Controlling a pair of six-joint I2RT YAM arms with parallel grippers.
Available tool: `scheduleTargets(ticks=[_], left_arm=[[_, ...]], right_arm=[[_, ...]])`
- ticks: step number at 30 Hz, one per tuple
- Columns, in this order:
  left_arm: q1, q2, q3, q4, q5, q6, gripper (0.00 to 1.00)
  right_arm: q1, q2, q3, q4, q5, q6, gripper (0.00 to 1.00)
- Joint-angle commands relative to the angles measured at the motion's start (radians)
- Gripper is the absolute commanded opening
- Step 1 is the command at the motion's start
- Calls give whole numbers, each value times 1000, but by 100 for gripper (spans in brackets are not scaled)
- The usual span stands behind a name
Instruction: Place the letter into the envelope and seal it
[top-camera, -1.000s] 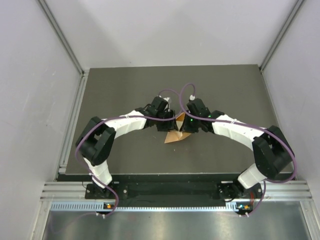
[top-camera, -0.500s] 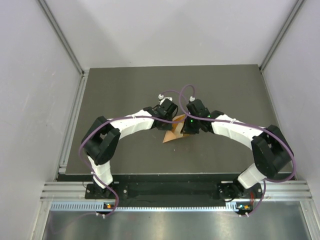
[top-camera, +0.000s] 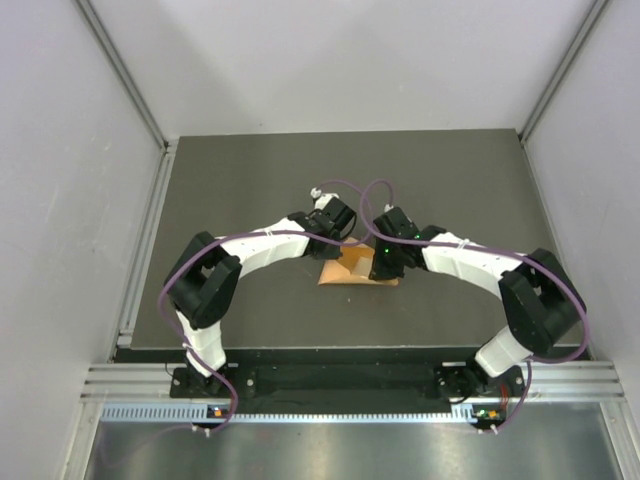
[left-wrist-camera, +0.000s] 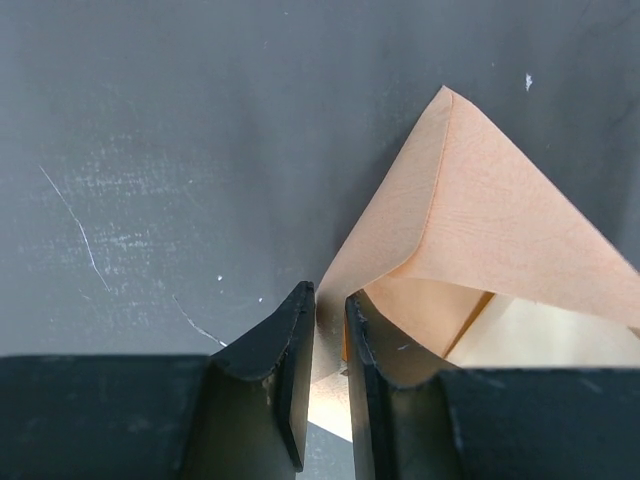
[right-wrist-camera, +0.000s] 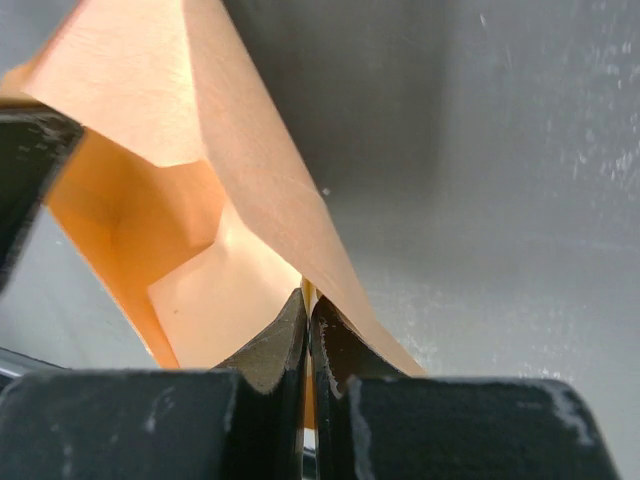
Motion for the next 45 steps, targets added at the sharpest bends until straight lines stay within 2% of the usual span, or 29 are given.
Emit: scheduleTargets(ticks=[1, 10, 15, 17, 21, 25, 26, 28, 29, 30, 35, 41, 45], left_arm=[[9, -40, -23, -42, -66, -24, 23], [11, -80, -57, -79, -93, -70, 23], [9, -109, -92, -50, -49, -84, 24], [9, -132, -107, -21, 14, -72, 34], [8, -160, -117, 50, 138, -61, 43], [6, -203, -117, 90, 224, -40, 65], [8, -214, -117, 95, 244, -38, 77], [8, -247, -117, 104, 261, -27, 86], [8, -261, -117, 104, 262, -29, 96], [8, -275, -121, 104, 255, -27, 99], [34, -341, -158, 61, 157, -27, 99], [231, -399, -325, 130, 319, -69, 99], [275, -392, -365, 162, 379, -81, 93]], right_arm=[[10, -3, -30, -54, 22, 16, 0], [10, -59, -64, -58, 56, 20, 0], [10, -97, -85, -12, 39, -15, 0], [10, -137, -88, 63, -5, -42, 0], [10, -195, -9, 183, -77, -98, 0], [10, -246, 68, 201, -84, -182, 0], [9, -256, 80, 177, -52, -193, 0], [10, -287, 96, 144, 2, -211, 0], [7, -295, 94, 131, 31, -216, 0], [-2, -316, 80, 114, 54, -219, 0], [-62, -358, 22, 114, 16, -219, 0], [-159, -295, -3, 105, -175, -234, 0], [-157, -238, -9, 143, -240, -221, 0]])
